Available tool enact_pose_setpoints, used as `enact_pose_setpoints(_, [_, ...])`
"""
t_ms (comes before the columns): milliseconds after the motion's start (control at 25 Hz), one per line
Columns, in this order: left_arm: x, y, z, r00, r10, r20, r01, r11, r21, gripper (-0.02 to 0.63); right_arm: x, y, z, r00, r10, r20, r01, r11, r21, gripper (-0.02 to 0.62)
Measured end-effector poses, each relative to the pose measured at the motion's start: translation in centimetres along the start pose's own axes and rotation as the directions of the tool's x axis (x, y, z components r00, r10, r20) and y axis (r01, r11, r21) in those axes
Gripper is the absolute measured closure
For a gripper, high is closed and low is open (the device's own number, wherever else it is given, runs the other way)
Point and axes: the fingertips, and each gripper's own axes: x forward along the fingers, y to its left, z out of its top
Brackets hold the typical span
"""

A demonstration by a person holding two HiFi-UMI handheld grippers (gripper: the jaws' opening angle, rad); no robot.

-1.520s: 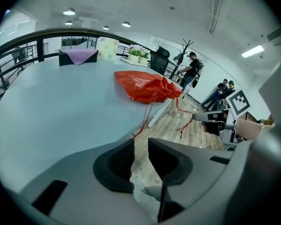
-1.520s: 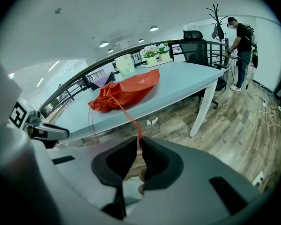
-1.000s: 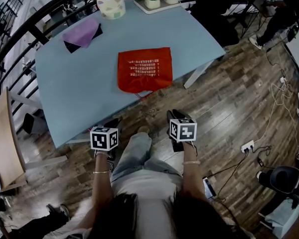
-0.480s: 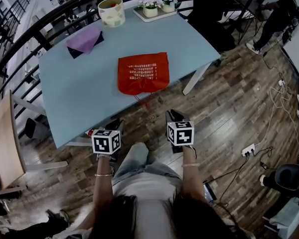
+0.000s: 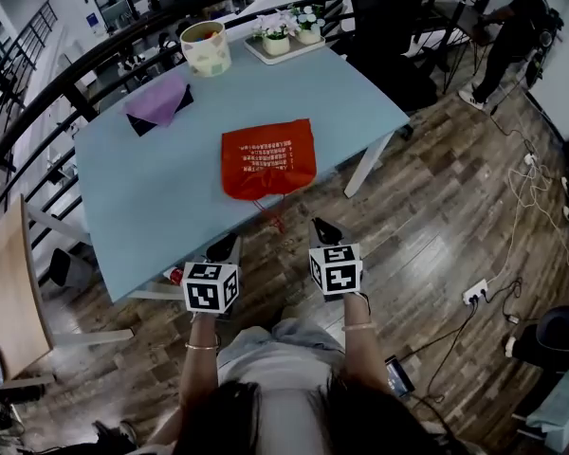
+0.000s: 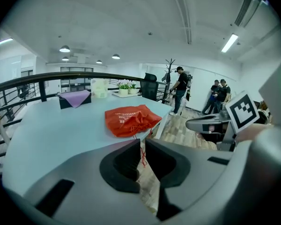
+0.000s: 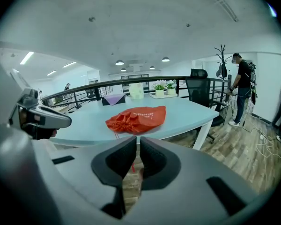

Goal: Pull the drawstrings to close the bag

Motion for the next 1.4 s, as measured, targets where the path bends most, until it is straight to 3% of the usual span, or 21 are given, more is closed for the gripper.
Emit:
enact_pose_setpoints(320, [-3.6, -0.1, 1.7, 0.996, 0.002, 0.085, -0.006, 0.999, 0.039, 0.580, -3.1, 1.8, 2.4, 0.994, -0.050, 0.101, 0.052, 0.998, -0.021, 0.568])
enact_pose_setpoints(960, [-13.1, 0.1, -0.7, 0.985, -0.036, 0.167, 0.025, 0.998, 0.063, 0.584, -11.3, 10.0, 2.8, 0.977, -0.100, 0.188, 0.114, 0.991, -0.065, 0.569])
enact_pose_setpoints(1400, [-18.4, -1.1, -1.7, 0.974, -0.061, 0.216, 0.037, 0.993, 0.113, 0.586, -16.7, 13.6, 2.4, 0.957, -0.132, 0.259, 0.147, 0.988, -0.038, 0.569])
